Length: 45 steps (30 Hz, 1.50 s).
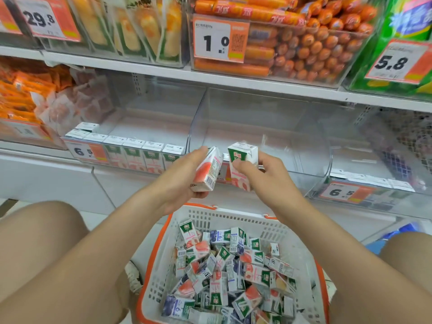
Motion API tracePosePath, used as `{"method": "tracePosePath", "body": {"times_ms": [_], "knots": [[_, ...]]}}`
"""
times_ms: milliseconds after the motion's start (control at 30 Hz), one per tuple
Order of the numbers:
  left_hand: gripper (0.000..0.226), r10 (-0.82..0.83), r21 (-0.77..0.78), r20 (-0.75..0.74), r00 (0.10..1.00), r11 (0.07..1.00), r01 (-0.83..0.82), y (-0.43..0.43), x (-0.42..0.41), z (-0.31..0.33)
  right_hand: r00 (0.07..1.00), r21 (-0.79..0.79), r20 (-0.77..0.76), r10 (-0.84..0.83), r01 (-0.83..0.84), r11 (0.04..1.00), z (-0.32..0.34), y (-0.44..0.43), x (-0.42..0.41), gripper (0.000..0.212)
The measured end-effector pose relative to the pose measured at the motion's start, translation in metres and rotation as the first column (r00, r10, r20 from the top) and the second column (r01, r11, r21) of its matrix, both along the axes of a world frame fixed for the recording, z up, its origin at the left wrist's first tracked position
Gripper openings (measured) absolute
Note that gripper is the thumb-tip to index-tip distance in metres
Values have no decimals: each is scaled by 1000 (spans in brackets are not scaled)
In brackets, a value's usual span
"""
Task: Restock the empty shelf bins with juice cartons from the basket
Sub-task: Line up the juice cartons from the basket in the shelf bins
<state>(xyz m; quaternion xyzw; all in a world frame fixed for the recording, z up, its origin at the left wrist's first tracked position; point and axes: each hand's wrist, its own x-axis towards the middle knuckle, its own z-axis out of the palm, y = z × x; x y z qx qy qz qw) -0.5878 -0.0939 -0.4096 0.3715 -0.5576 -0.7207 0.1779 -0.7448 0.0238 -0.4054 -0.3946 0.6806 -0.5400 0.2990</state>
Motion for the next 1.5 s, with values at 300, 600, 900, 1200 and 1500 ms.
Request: {"method": "tracePosePath", "body": {"times_ms": [300,600,900,1200,1500], "knots": [[28,73,-373,-50,996,924,-86,-9,-9,16,980,-139,198,5,23,990,-2,-13,-3,28],[33,33,-624,63,997,781,14,-19,3,23,971,-170,240,23,19,985,-3,-18,2,33],[18,-68,-661,123,990,739,132,-49,37,40,987,-144,157,32,-9,990,-1,-24,20,28],[30,264,-902,198,944,425,70,-144,114,46,965,-281,-140,222,-254,926,32,-74,74,44],[49,492,-856,517,701,315,410,-228,146,21,868,-253,-494,47,-195,948,14,-183,111,45]]}}
